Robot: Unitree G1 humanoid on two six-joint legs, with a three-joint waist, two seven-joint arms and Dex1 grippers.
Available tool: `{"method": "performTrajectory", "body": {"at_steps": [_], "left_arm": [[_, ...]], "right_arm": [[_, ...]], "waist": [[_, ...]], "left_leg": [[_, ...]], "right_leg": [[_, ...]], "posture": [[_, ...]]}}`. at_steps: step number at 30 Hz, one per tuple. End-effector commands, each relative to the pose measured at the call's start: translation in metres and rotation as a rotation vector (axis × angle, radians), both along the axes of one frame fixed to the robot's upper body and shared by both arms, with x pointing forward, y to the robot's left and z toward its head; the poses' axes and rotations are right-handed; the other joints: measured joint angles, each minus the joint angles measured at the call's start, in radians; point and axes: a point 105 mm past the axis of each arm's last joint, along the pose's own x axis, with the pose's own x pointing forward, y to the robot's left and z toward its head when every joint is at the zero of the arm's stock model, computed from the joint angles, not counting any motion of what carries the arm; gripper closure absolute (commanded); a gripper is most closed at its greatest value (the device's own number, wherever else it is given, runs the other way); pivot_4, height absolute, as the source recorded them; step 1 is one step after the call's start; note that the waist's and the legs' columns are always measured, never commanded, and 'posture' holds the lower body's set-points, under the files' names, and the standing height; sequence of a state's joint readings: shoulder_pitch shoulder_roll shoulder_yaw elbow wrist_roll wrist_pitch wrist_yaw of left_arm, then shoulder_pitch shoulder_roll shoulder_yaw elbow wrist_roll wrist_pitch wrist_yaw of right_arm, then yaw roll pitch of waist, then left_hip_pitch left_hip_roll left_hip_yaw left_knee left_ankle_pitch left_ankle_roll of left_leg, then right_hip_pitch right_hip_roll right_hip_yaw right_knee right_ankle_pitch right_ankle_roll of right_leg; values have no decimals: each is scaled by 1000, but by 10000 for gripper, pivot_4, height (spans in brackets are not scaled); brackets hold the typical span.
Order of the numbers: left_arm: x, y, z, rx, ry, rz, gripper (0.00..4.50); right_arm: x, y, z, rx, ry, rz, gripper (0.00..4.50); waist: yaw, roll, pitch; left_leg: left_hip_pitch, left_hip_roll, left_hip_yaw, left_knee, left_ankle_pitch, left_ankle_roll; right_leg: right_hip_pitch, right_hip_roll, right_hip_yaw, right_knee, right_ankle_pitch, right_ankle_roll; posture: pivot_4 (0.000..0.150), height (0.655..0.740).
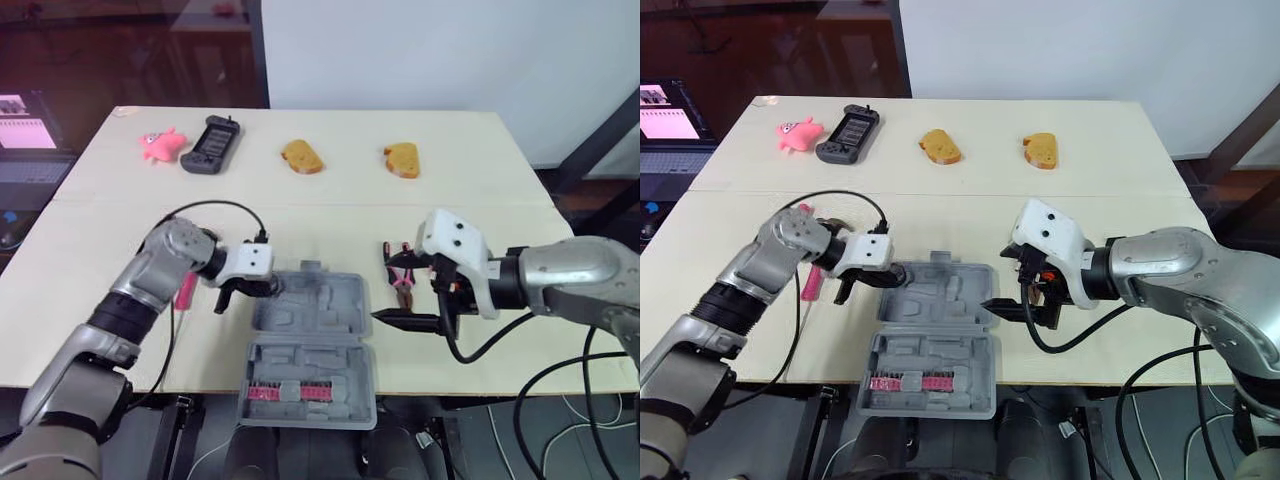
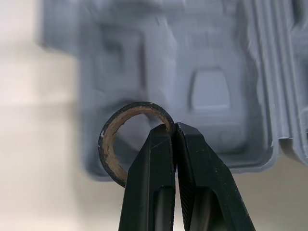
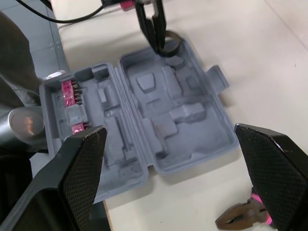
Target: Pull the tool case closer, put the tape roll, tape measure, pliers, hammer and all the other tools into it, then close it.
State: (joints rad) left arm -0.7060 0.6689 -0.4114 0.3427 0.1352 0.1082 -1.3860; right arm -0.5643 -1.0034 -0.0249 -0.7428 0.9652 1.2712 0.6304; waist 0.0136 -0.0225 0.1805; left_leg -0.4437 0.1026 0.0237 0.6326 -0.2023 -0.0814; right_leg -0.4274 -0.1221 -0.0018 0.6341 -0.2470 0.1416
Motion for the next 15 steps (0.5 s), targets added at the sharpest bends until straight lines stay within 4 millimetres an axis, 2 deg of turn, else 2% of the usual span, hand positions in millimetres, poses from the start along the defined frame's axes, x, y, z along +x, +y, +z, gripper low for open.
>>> {"method": "performTrajectory", "body": {"at_steps": [1, 15], "left_arm": [[6, -4, 2, 1, -40, -4, 44662], [11, -12, -4, -20, -55, 27, 44662]], "right_arm": [[1, -1, 11, 1, -70, -7, 0], [1, -3, 12, -12, -78, -11, 0]], "waist": [[1, 0, 0], [2, 0, 0]], "left_leg": [[0, 0, 0, 0, 0, 0], [0, 0, 0, 0, 0, 0]], "right_leg": [[0, 0, 0, 0, 0, 0], [1, 0, 0, 0, 0, 0]], "posture": [[1500, 7207], [1500, 7207]]}}
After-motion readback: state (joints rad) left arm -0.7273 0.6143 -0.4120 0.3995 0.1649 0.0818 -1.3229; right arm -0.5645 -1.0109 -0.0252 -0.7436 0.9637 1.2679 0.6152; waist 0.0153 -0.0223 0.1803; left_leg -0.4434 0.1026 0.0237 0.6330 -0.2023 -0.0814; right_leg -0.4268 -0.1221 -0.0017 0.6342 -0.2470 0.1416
